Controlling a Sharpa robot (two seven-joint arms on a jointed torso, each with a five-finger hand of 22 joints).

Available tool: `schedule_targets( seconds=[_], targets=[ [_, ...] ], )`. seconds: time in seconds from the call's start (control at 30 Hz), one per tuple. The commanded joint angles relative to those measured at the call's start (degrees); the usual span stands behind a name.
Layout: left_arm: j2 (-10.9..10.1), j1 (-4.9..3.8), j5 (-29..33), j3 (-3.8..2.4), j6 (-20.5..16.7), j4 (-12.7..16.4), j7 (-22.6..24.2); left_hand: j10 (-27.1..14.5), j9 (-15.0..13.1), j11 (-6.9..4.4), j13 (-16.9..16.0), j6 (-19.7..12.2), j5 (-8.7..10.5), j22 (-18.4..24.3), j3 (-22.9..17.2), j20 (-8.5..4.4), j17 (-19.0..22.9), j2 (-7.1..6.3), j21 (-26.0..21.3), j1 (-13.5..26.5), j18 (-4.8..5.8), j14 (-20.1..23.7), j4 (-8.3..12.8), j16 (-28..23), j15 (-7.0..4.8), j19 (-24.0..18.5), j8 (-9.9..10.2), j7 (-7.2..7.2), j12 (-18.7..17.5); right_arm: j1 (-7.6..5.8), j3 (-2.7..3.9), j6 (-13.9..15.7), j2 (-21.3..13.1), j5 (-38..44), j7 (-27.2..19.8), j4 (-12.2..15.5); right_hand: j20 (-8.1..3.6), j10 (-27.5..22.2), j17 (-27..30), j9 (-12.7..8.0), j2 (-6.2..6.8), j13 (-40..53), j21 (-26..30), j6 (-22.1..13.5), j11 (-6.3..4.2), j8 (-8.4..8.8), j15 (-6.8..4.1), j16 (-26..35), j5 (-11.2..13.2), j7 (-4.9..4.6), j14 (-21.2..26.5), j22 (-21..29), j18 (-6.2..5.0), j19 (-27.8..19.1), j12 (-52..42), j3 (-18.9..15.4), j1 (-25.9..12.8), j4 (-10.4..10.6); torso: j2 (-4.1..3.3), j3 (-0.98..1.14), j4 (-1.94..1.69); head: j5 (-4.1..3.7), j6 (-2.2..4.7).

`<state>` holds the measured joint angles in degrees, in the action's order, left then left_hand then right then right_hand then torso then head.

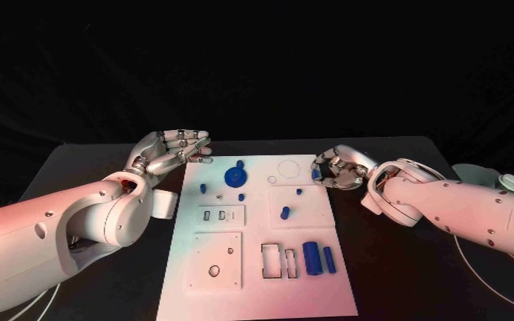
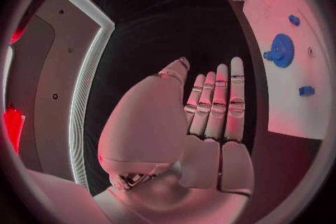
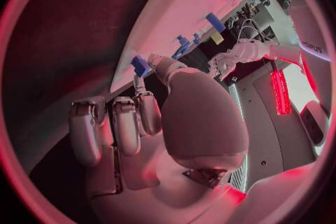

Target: Assemble the parts on the task board

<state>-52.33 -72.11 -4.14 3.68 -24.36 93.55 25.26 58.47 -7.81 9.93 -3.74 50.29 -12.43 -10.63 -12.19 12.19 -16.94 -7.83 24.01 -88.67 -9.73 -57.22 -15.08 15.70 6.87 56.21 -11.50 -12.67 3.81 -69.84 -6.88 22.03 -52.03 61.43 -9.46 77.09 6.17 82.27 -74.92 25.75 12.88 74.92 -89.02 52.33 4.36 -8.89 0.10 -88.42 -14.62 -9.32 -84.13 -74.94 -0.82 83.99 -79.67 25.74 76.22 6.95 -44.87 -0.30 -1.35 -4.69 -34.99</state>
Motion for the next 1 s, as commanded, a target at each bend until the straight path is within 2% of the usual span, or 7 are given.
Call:
schedule_targets(
  seconds=[0.03, 0.23, 0.47, 0.77, 0.83, 1.0],
  targets=[
    [0.05, -0.04, 0.20, -0.05, 0.83, 0.09, 0.36, -0.17, 0.07, -0.02, 0.00, -0.21, 0.21, -0.09, -0.30, -0.17, -0.09, -0.12, 0.25, -0.56, -0.53, 0.38, -0.05, -0.34, 0.16, -0.39, 0.34, 0.01, -0.13, 0.15, -0.02, -0.22, 0.26, -0.24, 0.39, -0.18, 0.36, 0.55, -11.15, 0.12, -0.49, 6.32, -0.31, 0.62, 0.00, -0.43, 0.21, -0.37, 0.33, 0.06, -4.99, -14.42, 0.59, 5.42, -0.40, 0.39, 0.06, -0.09, -0.01, 0.00, -0.03, 0.09, -0.07],
    [-0.01, -0.04, 0.19, -0.05, 0.80, 0.11, 0.34, -0.17, 0.07, -0.02, 0.00, -0.21, 0.21, -0.09, -0.30, -0.17, -0.09, -0.12, 0.25, -0.56, -0.53, 0.38, -0.05, -0.34, 0.16, -0.39, 0.34, 0.01, -0.13, 0.25, -0.02, -0.04, 0.53, -0.25, 0.56, -0.52, 0.18, 0.80, -11.23, 0.27, -0.82, 6.58, -0.39, 1.72, -0.28, -0.92, -0.01, -0.40, 0.65, 0.39, -5.01, -14.50, 0.62, 5.50, -0.72, 0.89, -0.03, -0.29, -0.01, -0.03, 0.05, 0.18, -0.08],
    [-0.09, -0.05, 0.19, -0.05, 0.78, 0.11, 0.30, -0.17, 0.07, -0.02, 0.00, -0.21, 0.21, -0.09, -0.30, -0.17, -0.09, -0.12, 0.25, -0.56, -0.53, 0.38, -0.05, -0.34, 0.16, -0.39, 0.34, 0.01, -0.13, 0.29, -0.03, 0.94, 0.63, -0.11, 0.81, -0.91, -0.38, 1.05, -11.25, 0.81, -2.11, 6.82, -0.47, 3.81, -1.08, -2.27, -0.69, -0.40, 1.46, 1.32, -5.02, -14.58, 0.65, 5.57, -1.00, 2.08, 0.28, -0.98, -0.02, 0.07, 0.03, 0.23, -0.18],
    [-0.12, -0.05, 0.19, -0.05, 0.83, 0.10, 0.22, -0.17, 0.07, -0.02, 0.00, -0.21, 0.21, -0.09, -0.30, -0.17, -0.09, -0.12, 0.25, -0.56, -0.53, 0.38, -0.05, -0.34, 0.16, -0.39, 0.34, 0.01, -0.13, 0.30, -0.02, 1.66, 0.68, -0.02, 0.80, -1.09, -0.64, 1.03, -11.24, 0.94, -2.52, 6.79, -0.58, 3.87, -1.25, -2.51, -0.90, -0.39, 2.48, 1.48, -5.01, -14.69, 0.68, 5.66, -0.95, 2.73, 0.48, -1.57, -0.01, 0.10, 0.09, 0.31, -0.25],
    [-0.12, -0.05, 0.19, -0.05, 0.84, 0.10, 0.20, -0.17, 0.07, -0.02, 0.00, -0.21, 0.21, -0.09, -0.30, -0.17, -0.09, -0.12, 0.25, -0.56, -0.53, 0.38, -0.05, -0.34, 0.16, -0.39, 0.34, 0.01, -0.13, 0.30, -0.02, 1.93, 0.70, -0.02, 0.70, -1.04, -0.80, 1.09, -11.29, 1.08, -3.07, 6.86, -0.68, 4.00, -1.37, -2.80, -1.02, -0.40, 4.30, 1.58, -5.03, -14.78, 0.72, 5.75, -1.02, 3.50, 0.61, -2.09, 0.00, 0.09, 0.10, 0.27, -0.23],
    [-0.13, -0.05, 0.19, -0.05, 0.88, 0.09, 0.14, -0.20, 0.07, 0.00, 0.00, -0.21, 0.22, -0.16, -0.45, -0.19, -0.18, -0.07, 0.38, -0.69, -0.53, 0.36, 0.06, -0.38, 0.16, -0.43, 0.35, -0.01, -0.13, 0.30, -0.02, 3.42, 0.65, 0.01, 0.33, -0.54, -1.02, 1.18, -11.41, 1.57, -4.66, 6.94, -0.87, 4.93, -1.76, -3.80, -1.30, -0.42, 5.28, 2.05, -5.06, -14.96, 0.79, 5.91, -1.08, 4.95, 0.89, -2.73, 0.01, 0.08, 0.09, 0.23, -0.25]
  ],
)
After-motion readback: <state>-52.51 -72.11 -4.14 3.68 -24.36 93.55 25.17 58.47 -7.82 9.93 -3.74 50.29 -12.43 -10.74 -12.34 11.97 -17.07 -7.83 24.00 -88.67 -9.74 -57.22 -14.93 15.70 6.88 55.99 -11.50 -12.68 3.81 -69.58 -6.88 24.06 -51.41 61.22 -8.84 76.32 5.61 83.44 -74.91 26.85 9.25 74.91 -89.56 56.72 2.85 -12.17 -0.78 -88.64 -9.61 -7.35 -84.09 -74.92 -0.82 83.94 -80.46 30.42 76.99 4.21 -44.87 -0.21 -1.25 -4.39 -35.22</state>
